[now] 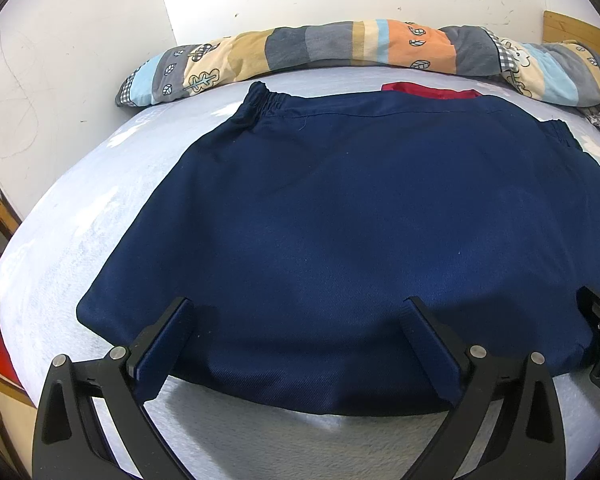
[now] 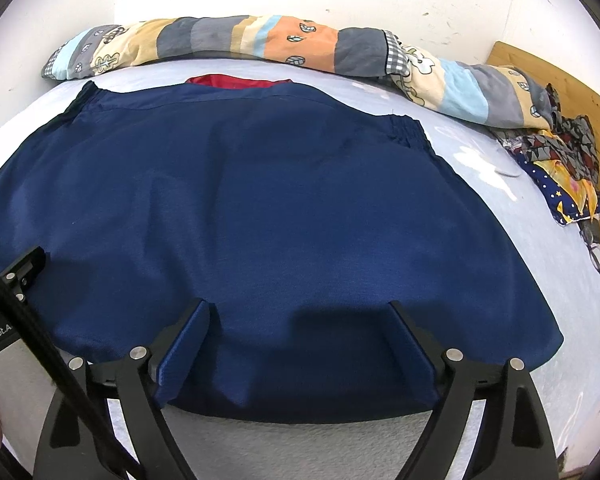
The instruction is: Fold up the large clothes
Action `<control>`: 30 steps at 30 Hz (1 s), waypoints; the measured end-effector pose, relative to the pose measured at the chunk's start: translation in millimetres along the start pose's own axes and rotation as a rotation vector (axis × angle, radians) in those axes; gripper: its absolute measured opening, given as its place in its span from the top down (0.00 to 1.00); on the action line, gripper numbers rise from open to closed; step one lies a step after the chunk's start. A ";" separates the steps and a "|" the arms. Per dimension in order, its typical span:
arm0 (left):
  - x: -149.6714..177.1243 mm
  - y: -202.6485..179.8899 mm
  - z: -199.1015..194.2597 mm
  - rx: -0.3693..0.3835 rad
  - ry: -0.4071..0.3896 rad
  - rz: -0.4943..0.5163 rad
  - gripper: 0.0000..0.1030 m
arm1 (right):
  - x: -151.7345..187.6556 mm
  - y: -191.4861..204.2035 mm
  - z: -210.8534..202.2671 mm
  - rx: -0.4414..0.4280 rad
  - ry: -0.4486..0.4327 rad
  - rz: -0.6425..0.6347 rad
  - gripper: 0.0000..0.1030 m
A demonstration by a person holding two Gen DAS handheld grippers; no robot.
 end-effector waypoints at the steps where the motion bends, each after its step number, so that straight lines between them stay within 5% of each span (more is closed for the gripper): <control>1: -0.1 0.0 0.0 0.000 0.000 0.000 0.00 | 0.0 0.0 0.0 0.000 0.000 0.000 0.11; 30: -0.2 0.5 -0.3 0.001 0.000 0.000 0.00 | 2.3 -6.3 2.1 -0.018 -0.008 0.069 0.01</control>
Point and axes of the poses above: each gripper's, at about its wrist camera, not at the fingertips, and z roughly the way its jaws point, y to its left, x to its underside, the point moved 9 cm from there along z, roughly the way its jaws point, and after that the axes turned 13 degrees about -z, right-handed, at the moved point
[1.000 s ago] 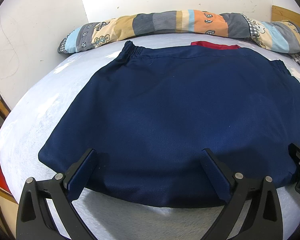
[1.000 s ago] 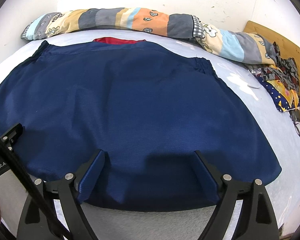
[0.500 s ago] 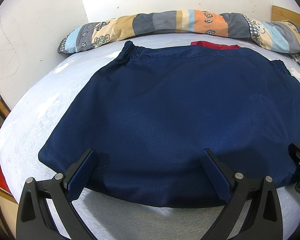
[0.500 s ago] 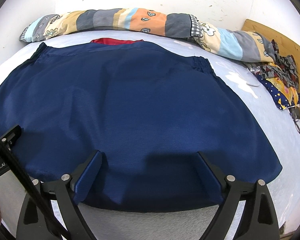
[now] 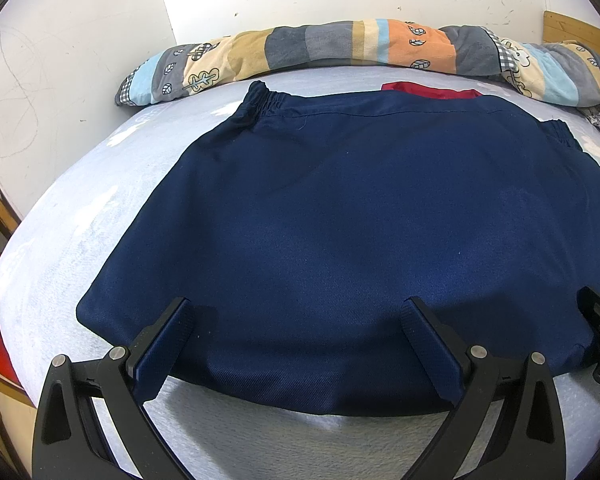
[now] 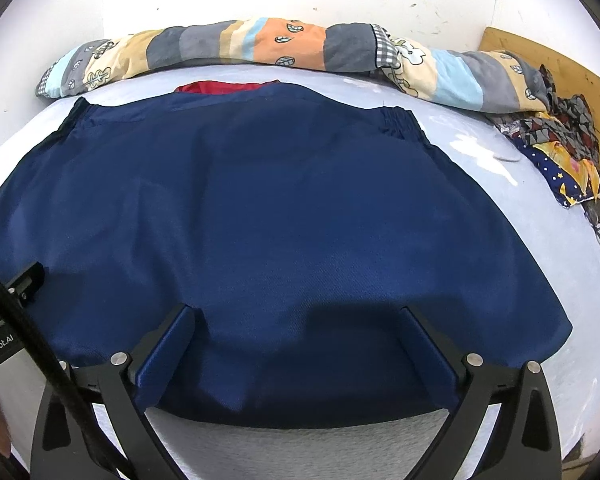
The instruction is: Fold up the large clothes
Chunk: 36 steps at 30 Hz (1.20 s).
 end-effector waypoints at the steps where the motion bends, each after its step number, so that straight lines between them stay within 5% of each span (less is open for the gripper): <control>1: 0.0 -0.1 -0.1 0.000 0.000 0.000 0.00 | 0.3 0.5 -0.5 0.006 0.000 0.002 0.00; 20: -0.3 -0.7 0.0 0.002 -0.004 0.001 0.00 | 2.4 -1.9 -4.5 -0.040 -0.051 0.043 0.00; 30: 0.4 -0.9 -1.4 0.026 -0.028 -0.003 0.00 | -3.0 0.8 0.5 -0.040 0.085 -0.004 0.00; 36: -18.2 16.8 -9.8 -0.012 -0.043 -0.022 0.00 | -27.3 -1.1 -29.0 -0.066 -0.045 0.029 0.00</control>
Point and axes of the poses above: each gripper's, at about its wrist camera, not at the fingertips, and z roughly the way its jaws point, y to its left, x to its underside, the point moved 9 cm from there along z, roughly the way its jaws point, and after that the axes turned 13 degrees about -z, right-handed, at the moved point
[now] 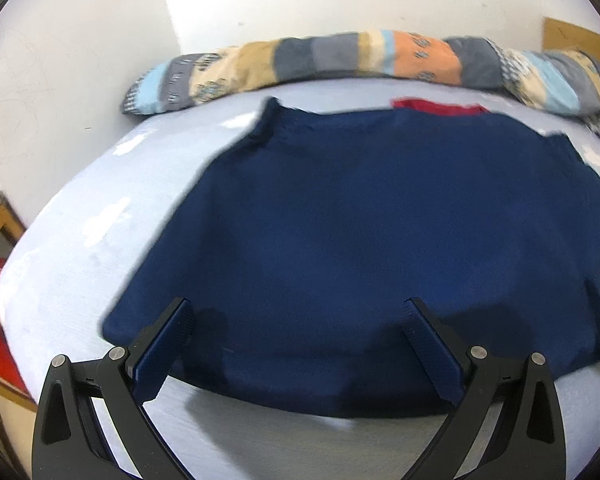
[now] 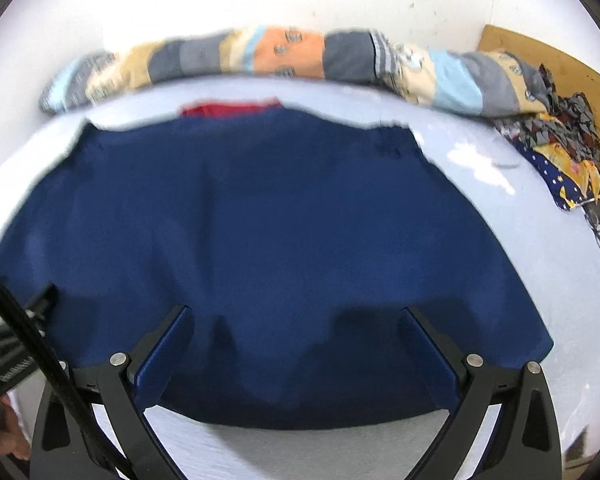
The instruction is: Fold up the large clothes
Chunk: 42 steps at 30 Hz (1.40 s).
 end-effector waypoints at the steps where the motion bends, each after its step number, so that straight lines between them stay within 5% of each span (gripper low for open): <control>1: -5.4 7.8 -0.9 -0.011 -0.012 -0.022 0.00 | -4.8 5.8 -3.6 -0.033 -0.018 -0.009 0.00; 5: -5.9 42.2 17.1 -0.071 0.061 -0.106 0.00 | -8.5 47.4 -0.9 -0.221 -0.009 -0.067 0.00; 11: -7.0 46.4 18.0 -0.017 0.083 -0.168 0.00 | 7.6 51.7 21.2 -0.250 0.103 -0.065 0.02; 17: -34.3 44.3 12.7 0.041 0.056 -0.213 0.00 | -17.2 -5.4 0.8 -0.234 0.014 0.086 0.05; 23: -80.8 17.6 28.4 0.112 0.062 -0.156 0.00 | -55.4 -50.0 10.5 -0.248 0.051 0.116 0.05; 26: -100.1 4.7 51.3 0.113 0.078 -0.134 0.00 | -73.4 -59.2 26.8 -0.211 0.063 0.071 0.04; 31: -115.9 -23.0 104.7 0.192 0.185 -0.129 0.00 | -86.0 -69.3 86.5 -0.325 0.119 0.133 0.04; 34: -117.1 -22.0 137.0 0.141 0.216 -0.111 0.00 | -86.9 -82.5 118.1 -0.365 0.151 0.197 0.04; 37: -118.8 -5.5 161.1 0.088 0.240 -0.099 0.00 | -85.1 -112.5 135.7 -0.287 0.175 0.217 0.04; 42: -126.6 27.7 160.7 0.073 0.264 -0.265 0.00 | -56.4 -171.0 143.5 -0.099 0.264 0.287 0.05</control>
Point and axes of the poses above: each gripper's, at about its wrist camera, not at the fingertips, and z roughly the way its jaws point, y to its left, x to its underside, the point moved 9 cm from there along z, roughly the way its jaws point, and after that the axes turned 13 degrees about -z, right-handed, at the moved point
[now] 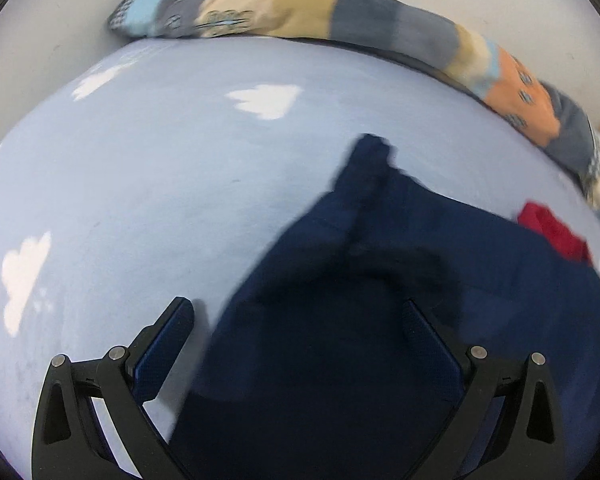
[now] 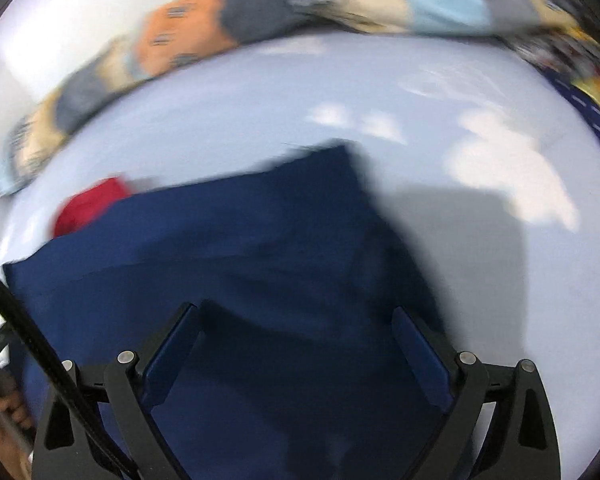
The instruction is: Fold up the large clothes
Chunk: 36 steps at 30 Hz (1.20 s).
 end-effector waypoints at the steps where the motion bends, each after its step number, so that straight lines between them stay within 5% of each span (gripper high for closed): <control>1: -0.3 -1.0 -7.5 0.010 -0.012 0.005 0.00 | 0.7 -2.6 -5.1 -0.007 -0.013 0.006 0.05; 7: 44.9 -59.7 -67.2 0.121 -0.066 0.196 0.00 | 15.5 59.8 -56.3 -0.096 -0.108 -0.151 0.05; 10: 104.0 -84.7 -78.9 0.195 0.018 0.327 0.00 | 47.1 110.6 -70.1 -0.221 -0.102 -0.235 0.05; 12: 129.9 -81.4 -77.3 0.175 0.063 0.373 0.00 | 73.5 128.9 -66.2 -0.270 -0.058 -0.266 0.05; 16: 149.8 -57.4 -64.1 0.121 0.091 0.385 0.00 | 104.7 107.1 -52.8 -0.229 -0.009 -0.249 0.05; 19: 155.1 -45.7 -83.0 0.077 0.039 0.379 0.00 | 111.7 71.3 -66.4 -0.079 -0.022 -0.232 0.05; 23: 182.6 -58.6 -122.0 0.225 0.004 0.370 0.00 | 132.3 60.8 -109.3 -0.240 -0.100 -0.110 0.05; 26: 228.8 -80.7 -134.2 0.310 0.018 0.452 0.00 | 155.0 52.9 -130.5 -0.276 -0.150 -0.057 0.05; 28: 253.0 -94.4 -132.2 0.301 -0.001 0.542 0.00 | 163.2 58.1 -133.4 -0.279 -0.157 -0.044 0.04; 32: 276.4 -99.6 -112.3 0.170 -0.055 0.694 0.00 | 178.4 61.8 -115.0 -0.361 -0.107 -0.005 0.05; 36: 263.4 -89.3 -120.6 0.170 -0.040 0.637 0.00 | 185.8 23.6 -99.6 -0.215 -0.059 0.068 0.05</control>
Point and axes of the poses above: each gripper's, at about its wrist camera, not at the fingertips, and z roughly the way its jaws point, y to its left, x to its underside, the point moved 9 cm from there along z, roughly the way its jaws point, and after that the axes turned 13 degrees about -z, right-handed, at the moved point
